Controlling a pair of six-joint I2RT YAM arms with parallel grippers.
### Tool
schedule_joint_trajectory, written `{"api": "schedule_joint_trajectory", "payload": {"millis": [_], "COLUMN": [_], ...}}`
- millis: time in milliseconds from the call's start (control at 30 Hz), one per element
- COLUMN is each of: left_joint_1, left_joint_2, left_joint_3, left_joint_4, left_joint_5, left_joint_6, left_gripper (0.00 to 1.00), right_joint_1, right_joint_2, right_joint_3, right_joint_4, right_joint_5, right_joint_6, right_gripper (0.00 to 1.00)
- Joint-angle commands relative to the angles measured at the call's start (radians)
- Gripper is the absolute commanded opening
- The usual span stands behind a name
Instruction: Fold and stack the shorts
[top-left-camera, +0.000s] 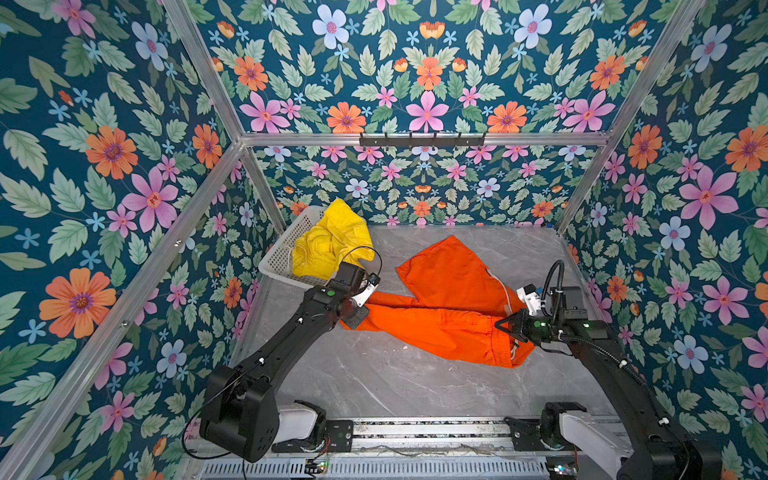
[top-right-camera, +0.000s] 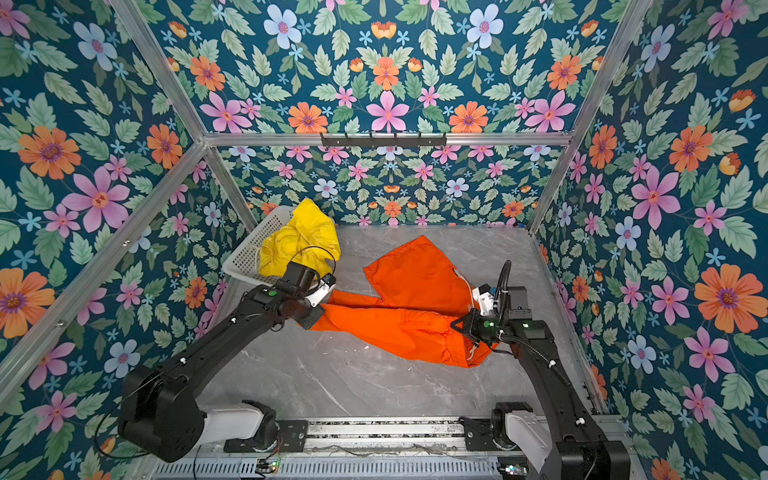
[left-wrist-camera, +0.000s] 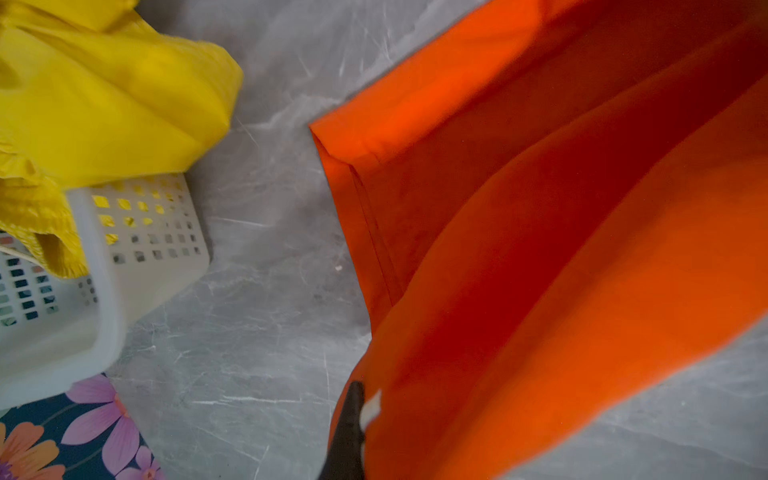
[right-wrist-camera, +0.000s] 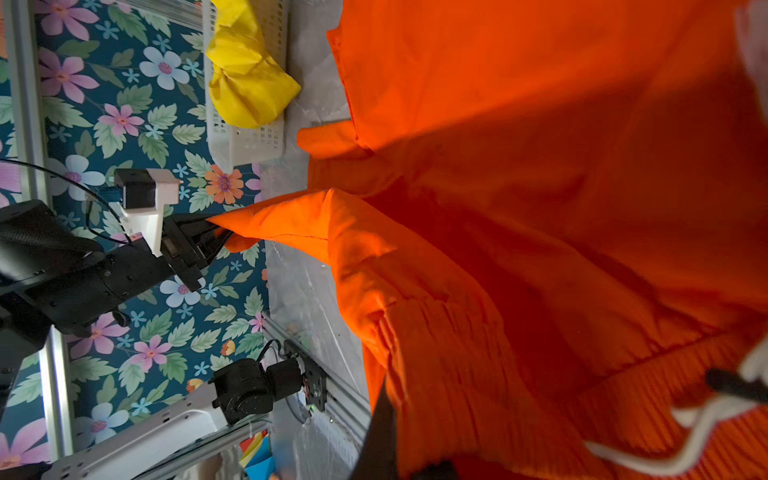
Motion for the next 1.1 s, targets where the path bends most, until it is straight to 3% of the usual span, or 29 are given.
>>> {"api": "schedule_joint_trajectory", "payload": {"millis": [0,33,100,167,233,400,567,667,800,1067], "left_joint_1": [-0.030,-0.037,-0.042,-0.042,-0.040,-0.028,-0.025,-0.026,-0.027,-0.015], "left_joint_2": [0.003,0.002,-0.008,-0.037,-0.069,-0.119,0.005,0.133,0.252,0.282], "left_joint_3": [-0.025,-0.033,-0.030,-0.010,0.021,0.093,0.174,0.231,0.281,0.252], "left_joint_4": [-0.053,-0.058,-0.064,-0.067,-0.072,-0.008,0.162,0.224,0.280,0.331], "left_joint_5": [-0.070,-0.068,-0.037,0.032,0.087,0.159,0.206,0.304,0.351,0.357], "left_joint_6": [0.010,0.008,-0.005,-0.022,-0.041,-0.058,-0.144,-0.191,-0.233,-0.304], "left_gripper": [0.02,0.08,0.34,0.49,0.54,0.59,0.55,0.52,0.50,0.51], "right_joint_1": [0.011,0.014,0.012,-0.008,-0.058,-0.112,-0.111,-0.113,-0.114,-0.117], "right_joint_2": [-0.004,-0.008,-0.029,-0.074,-0.102,-0.040,0.112,0.215,0.350,0.666], "right_joint_3": [-0.023,-0.029,-0.023,0.006,0.046,0.096,0.098,0.077,0.075,0.255], "right_joint_4": [-0.093,-0.110,-0.146,-0.182,-0.224,-0.247,-0.204,-0.139,-0.028,0.063], "right_joint_5": [-0.030,-0.046,-0.058,-0.022,0.014,0.196,0.386,0.431,0.447,0.419], "right_joint_6": [0.073,0.082,0.097,0.117,0.128,0.166,0.182,0.200,0.216,0.160], "right_gripper": [0.07,0.16,0.41,0.52,0.59,0.63,0.65,0.65,0.65,0.64]}}
